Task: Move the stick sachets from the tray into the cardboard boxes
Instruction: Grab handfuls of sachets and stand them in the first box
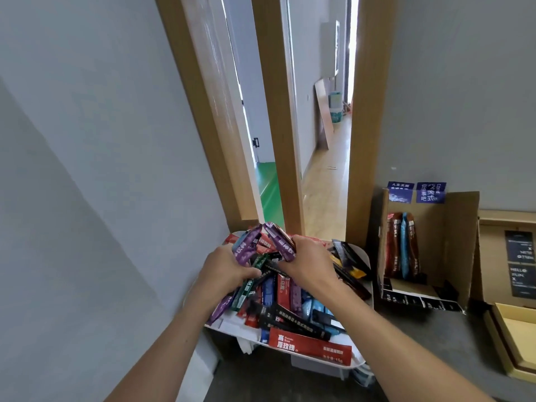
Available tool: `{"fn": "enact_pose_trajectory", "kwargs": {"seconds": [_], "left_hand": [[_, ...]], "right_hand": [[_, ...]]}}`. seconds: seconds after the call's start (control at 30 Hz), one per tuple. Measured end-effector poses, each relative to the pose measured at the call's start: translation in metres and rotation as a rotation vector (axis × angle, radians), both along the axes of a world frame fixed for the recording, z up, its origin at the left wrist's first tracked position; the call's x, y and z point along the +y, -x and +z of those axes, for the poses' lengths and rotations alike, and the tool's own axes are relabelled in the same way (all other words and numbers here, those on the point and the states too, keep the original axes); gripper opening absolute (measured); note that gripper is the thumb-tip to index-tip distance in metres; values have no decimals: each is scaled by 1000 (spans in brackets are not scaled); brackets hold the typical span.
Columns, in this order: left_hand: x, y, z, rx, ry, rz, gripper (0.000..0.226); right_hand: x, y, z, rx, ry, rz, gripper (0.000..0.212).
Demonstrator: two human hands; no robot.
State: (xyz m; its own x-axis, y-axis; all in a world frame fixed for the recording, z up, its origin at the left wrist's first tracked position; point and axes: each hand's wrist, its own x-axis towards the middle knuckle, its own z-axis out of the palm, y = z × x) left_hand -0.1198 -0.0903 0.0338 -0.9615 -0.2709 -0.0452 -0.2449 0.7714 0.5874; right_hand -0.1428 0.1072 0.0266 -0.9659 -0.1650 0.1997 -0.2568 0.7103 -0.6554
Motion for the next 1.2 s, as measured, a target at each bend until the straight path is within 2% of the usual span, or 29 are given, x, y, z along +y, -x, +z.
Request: {"fn": "enact_pose_trajectory", "kwargs": {"seconds": [0.07, 0.13, 0.27, 0.33, 0.47, 0.53, 0.63, 0.73, 0.9, 0.97, 1.07, 1.2], "left_hand": [[7, 4, -1, 11, 117, -46, 50], [13, 7, -1, 11, 178, -93, 46], [10, 16, -3, -7, 95, -66, 32], [6, 21, -4, 21, -43, -35, 24], [-8, 21, 7, 87, -465, 79, 9], [-19, 19, 15, 105, -608, 92, 17], [-30, 8, 24, 30, -700, -26, 26], [-33, -2, 25, -31, -738, -130, 16], [-30, -14, 25, -60, -782, -174, 12], [-33, -18, 22, -51, -775, -151, 22], [-41, -27, 19, -82, -773, -161, 52], [-49, -35, 14, 9, -779, -49, 25]], "right_hand": [[-8, 4, 0, -3, 15, -16, 20], [-10, 8, -2, -21, 57, -40, 20], [0, 13, -7, -67, 110, -79, 19], [6, 15, -8, -82, 130, -89, 19], [9, 18, -2, -152, 201, -77, 22], [7, 17, 4, -294, 334, -58, 26], [-1, 12, 16, -466, 647, -35, 31], [-11, 8, 28, -517, 828, -3, 35], [-25, 2, 36, -615, 900, 76, 31], [-28, 1, 35, -617, 935, 34, 28], [-30, 4, 33, -652, 1051, -57, 29], [-25, 11, 26, -618, 1154, -189, 30]]}}
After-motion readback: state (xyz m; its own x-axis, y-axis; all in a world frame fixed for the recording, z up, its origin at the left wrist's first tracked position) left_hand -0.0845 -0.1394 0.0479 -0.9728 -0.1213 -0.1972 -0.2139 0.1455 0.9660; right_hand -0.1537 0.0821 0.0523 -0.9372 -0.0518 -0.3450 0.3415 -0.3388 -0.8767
